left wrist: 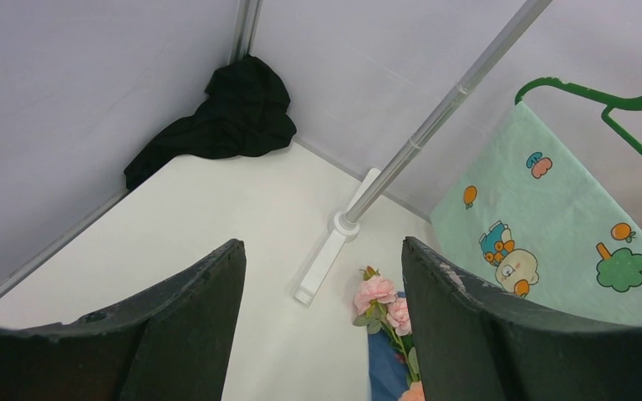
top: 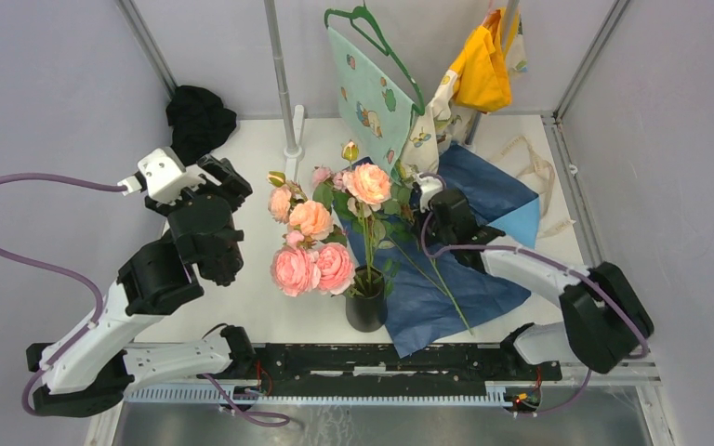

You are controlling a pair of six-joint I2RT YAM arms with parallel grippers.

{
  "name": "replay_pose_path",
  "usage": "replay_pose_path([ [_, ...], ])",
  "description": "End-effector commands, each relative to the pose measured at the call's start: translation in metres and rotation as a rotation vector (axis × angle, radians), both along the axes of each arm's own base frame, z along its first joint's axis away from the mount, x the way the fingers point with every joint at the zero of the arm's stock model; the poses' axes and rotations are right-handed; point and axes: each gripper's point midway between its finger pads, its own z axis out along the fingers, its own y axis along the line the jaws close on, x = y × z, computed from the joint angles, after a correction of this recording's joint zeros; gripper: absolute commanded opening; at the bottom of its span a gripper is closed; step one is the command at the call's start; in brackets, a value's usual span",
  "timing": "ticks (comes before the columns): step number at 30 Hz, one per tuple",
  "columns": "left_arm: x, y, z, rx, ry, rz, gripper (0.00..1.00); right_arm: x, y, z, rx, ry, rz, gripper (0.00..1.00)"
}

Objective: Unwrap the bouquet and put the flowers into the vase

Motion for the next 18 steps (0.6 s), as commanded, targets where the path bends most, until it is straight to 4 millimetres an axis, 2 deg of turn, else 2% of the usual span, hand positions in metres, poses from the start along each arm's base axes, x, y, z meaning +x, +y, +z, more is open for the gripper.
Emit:
replay_pose_path([
  [1, -0.003, 0.005, 0.005, -0.062, -0.035, 0.01, 0.75, -0.017, -0.013, 0.025, 0.043, -0.058, -0.012, 0.0],
  [6, -0.005, 0.007, 0.007, -0.072, -0.041, 0.006, 0.75, -0.047, -0.045, 0.028, 0.005, -0.07, -0.054, 0.0],
  [10, -0.004, 0.005, 0.007, -0.073, -0.039, -0.001, 0.75, -0.065, -0.065, 0.045, 0.027, -0.121, -0.095, 0.0],
  [13, -0.003, 0.002, 0.007, -0.073, -0.037, -0.012, 0.75, -0.073, -0.074, 0.071, 0.07, -0.182, -0.119, 0.0],
  [16, -0.002, 0.0, 0.008, -0.075, -0.037, -0.017, 0.75, -0.079, -0.081, 0.114, 0.14, -0.28, -0.141, 0.0],
  [18, -0.001, -0.001, 0.009, -0.074, -0.037, -0.02, 0.75, -0.083, -0.085, 0.15, 0.195, -0.36, -0.15, 0.0],
])
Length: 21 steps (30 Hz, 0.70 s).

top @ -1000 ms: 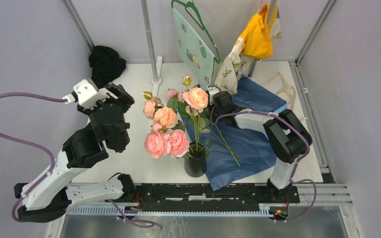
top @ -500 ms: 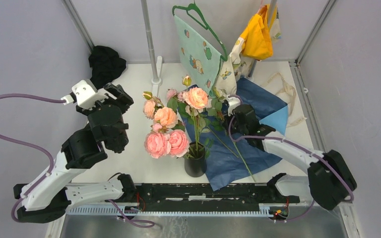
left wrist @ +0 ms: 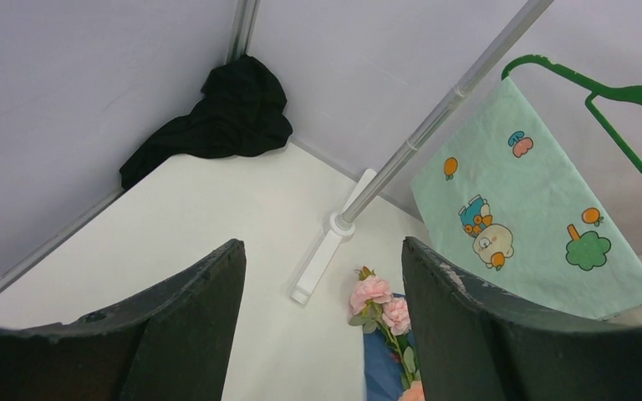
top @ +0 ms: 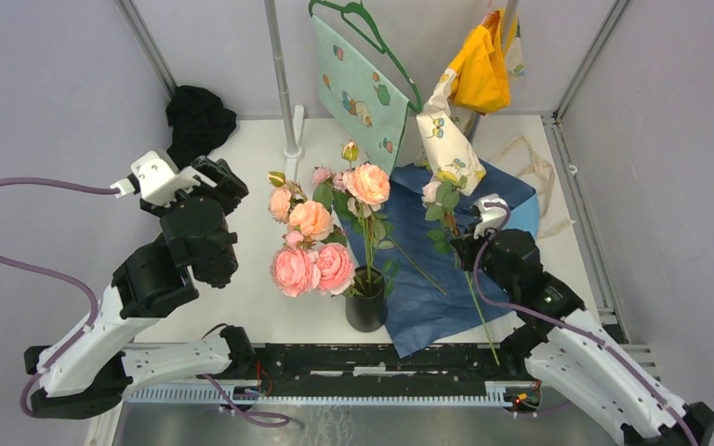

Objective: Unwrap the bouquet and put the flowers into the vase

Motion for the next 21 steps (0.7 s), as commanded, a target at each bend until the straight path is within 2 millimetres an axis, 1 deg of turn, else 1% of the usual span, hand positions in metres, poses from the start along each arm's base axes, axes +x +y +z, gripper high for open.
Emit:
replay_pose_path([
  [1, 0.002, -0.005, 0.007, -0.054, -0.026, -0.009, 0.75, -0.001, -0.01, 0.085, 0.121, -0.193, -0.047, 0.0],
  [3, 0.001, -0.004, 0.007, -0.056, -0.028, -0.007, 0.75, -0.006, -0.011, 0.125, 0.176, -0.284, -0.028, 0.0],
  [6, 0.0, -0.001, 0.007, -0.061, -0.031, -0.003, 0.75, -0.014, -0.005, 0.182, 0.273, -0.441, 0.029, 0.0],
  [9, -0.002, 0.002, 0.009, -0.062, -0.033, -0.001, 0.75, -0.02, 0.0, 0.233, 0.347, -0.575, 0.078, 0.0],
  [11, -0.003, 0.004, 0.009, -0.061, -0.034, 0.006, 0.75, -0.026, 0.008, 0.272, 0.409, -0.682, 0.134, 0.0],
  [14, -0.004, 0.007, 0.009, -0.06, -0.033, 0.014, 0.75, -0.043, 0.022, 0.316, 0.528, -0.829, 0.251, 0.0],
  [16, -0.005, 0.008, 0.008, -0.055, -0.032, 0.018, 0.75, -0.057, 0.031, 0.339, 0.61, -0.905, 0.341, 0.0],
  [19, -0.006, 0.01, 0.008, -0.052, -0.03, 0.024, 0.75, -0.073, 0.042, 0.363, 0.711, -0.982, 0.451, 0.0],
  [21, -0.006, 0.01, 0.007, -0.051, -0.029, 0.025, 0.75, -0.083, 0.049, 0.374, 0.77, -1.011, 0.531, 0.0],
])
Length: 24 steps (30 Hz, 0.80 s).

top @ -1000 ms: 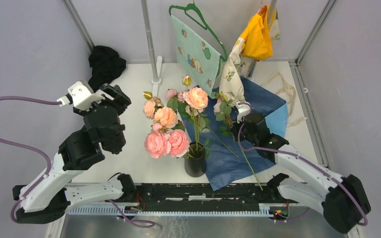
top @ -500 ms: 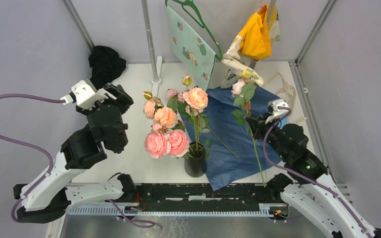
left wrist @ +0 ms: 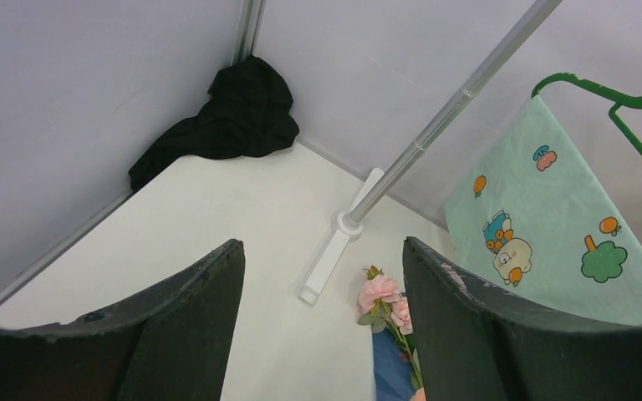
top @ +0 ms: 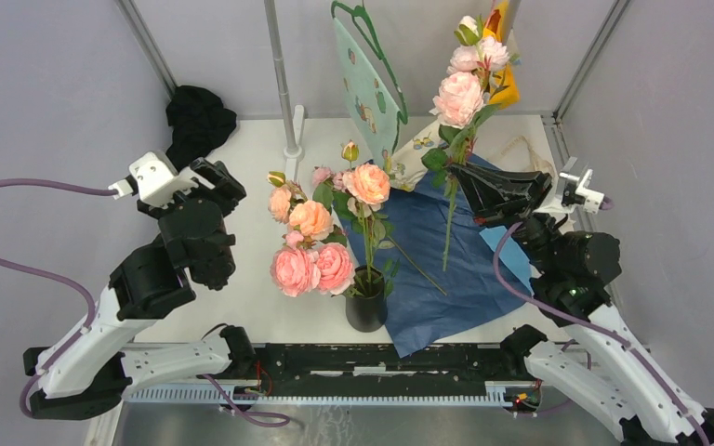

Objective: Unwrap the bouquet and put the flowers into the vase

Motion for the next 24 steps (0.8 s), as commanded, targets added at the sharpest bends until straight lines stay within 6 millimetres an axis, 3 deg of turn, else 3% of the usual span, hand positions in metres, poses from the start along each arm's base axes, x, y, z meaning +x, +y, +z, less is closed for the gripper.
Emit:
replay_pose_path([
  [1, -0.004, 0.007, 0.009, -0.067, -0.038, 0.024, 0.76, -0.054, 0.008, 0.071, 0.172, -0.276, 0.241, 0.0],
  [7, -0.004, 0.007, 0.008, -0.067, -0.039, 0.027, 0.76, -0.076, 0.017, 0.091, 0.248, -0.341, 0.417, 0.0],
  [11, -0.004, 0.008, 0.008, -0.067, -0.04, 0.032, 0.76, -0.089, 0.019, 0.093, 0.285, -0.357, 0.5, 0.0],
  [14, -0.005, 0.009, 0.008, -0.065, -0.041, 0.041, 0.76, -0.092, 0.025, 0.089, 0.319, -0.334, 0.569, 0.0],
  [24, -0.008, 0.015, 0.009, -0.077, -0.046, 0.043, 0.76, -0.095, 0.075, 0.07, 0.287, -0.255, 0.692, 0.0],
])
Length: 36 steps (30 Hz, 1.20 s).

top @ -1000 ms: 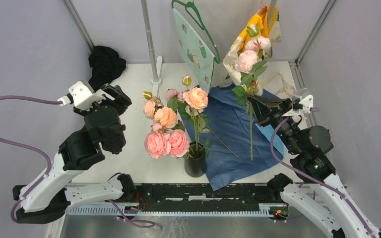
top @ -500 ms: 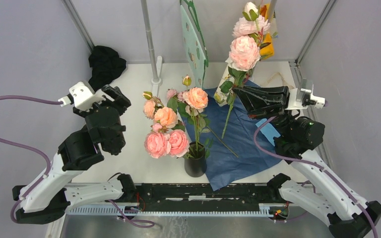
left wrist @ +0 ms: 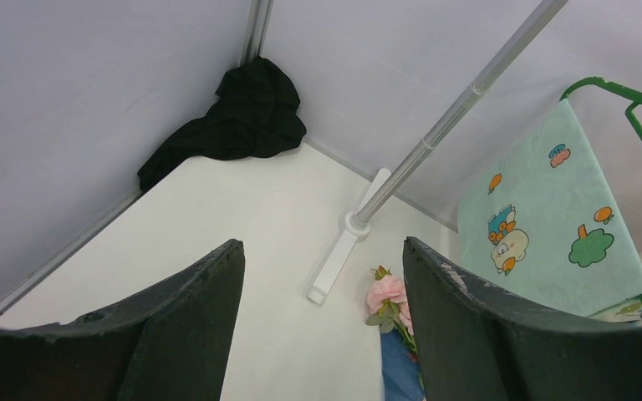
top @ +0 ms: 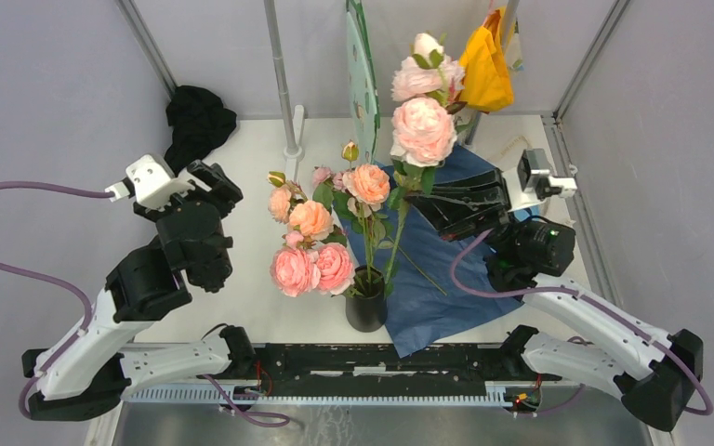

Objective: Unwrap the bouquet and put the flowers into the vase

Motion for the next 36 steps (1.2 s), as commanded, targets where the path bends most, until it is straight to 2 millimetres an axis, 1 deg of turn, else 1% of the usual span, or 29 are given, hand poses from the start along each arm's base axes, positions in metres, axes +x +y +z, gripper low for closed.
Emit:
replay_pose_path([
  [1, -0.005, 0.01, 0.011, -0.09, -0.054, 0.035, 0.76, -0.014, 0.006, 0.009, 0.015, -0.046, 0.039, 0.0],
  [11, -0.004, 0.008, 0.009, -0.085, -0.05, 0.03, 0.76, -0.004, 0.038, -0.005, -0.032, -0.01, 0.078, 0.0],
  [16, -0.006, 0.011, 0.009, -0.089, -0.054, 0.034, 0.76, 0.004, 0.055, -0.021, -0.066, 0.021, 0.087, 0.0],
  [18, -0.007, 0.012, 0.008, -0.09, -0.054, 0.035, 0.76, 0.006, 0.061, -0.03, -0.083, 0.036, 0.093, 0.0],
  [21, -0.007, 0.014, 0.009, -0.09, -0.056, 0.04, 0.76, 0.008, 0.068, -0.05, -0.118, 0.061, 0.097, 0.0],
  [30, -0.007, 0.013, 0.007, -0.083, -0.052, 0.042, 0.76, 0.01, 0.075, -0.103, -0.231, 0.086, 0.05, 0.0],
  [31, -0.006, 0.012, 0.007, -0.082, -0.052, 0.043, 0.76, 0.011, 0.076, -0.111, -0.251, 0.083, 0.037, 0.03],
  [33, -0.006, 0.012, 0.007, -0.079, -0.05, 0.043, 0.76, 0.014, 0.078, -0.126, -0.29, 0.09, 0.013, 0.12],
  [36, -0.005, 0.011, 0.007, -0.077, -0.049, 0.042, 0.76, 0.016, 0.076, -0.143, -0.324, 0.098, -0.025, 0.23],
])
